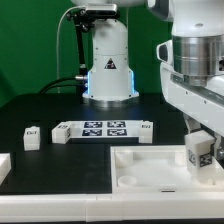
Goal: Assemble one leg
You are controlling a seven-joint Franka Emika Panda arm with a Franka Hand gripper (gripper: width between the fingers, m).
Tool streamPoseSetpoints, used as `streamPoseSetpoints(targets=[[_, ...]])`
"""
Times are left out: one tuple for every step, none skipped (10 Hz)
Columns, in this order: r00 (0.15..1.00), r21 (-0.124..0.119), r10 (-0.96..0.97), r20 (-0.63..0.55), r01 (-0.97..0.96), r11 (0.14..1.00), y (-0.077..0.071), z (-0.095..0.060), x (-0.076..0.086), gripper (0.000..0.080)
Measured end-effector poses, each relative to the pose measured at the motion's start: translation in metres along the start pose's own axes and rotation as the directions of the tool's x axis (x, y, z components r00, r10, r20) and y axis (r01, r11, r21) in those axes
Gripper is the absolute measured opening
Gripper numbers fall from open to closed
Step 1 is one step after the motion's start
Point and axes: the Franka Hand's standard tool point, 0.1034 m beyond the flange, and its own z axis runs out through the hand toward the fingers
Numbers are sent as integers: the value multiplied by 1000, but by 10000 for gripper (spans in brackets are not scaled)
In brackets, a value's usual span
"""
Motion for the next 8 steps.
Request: streamPoseSetpoints(targets=[[999,-2,-52,0,52,999,1,2,-2,611],[993,-4,-114,1,114,993,1,3,-2,611],[975,-4,-222,2,222,975,1,3,-2,643],[940,-5,-342,3,342,940,2,4,-1,643],[888,-3,-461,2,461,888,2,3,2,648],[830,-4,-558,2,558,830,2,3,6,648],[747,-3,-665,3,665,747,4,3,10,649],[675,-3,-738,4,738,675,4,3,12,649]])
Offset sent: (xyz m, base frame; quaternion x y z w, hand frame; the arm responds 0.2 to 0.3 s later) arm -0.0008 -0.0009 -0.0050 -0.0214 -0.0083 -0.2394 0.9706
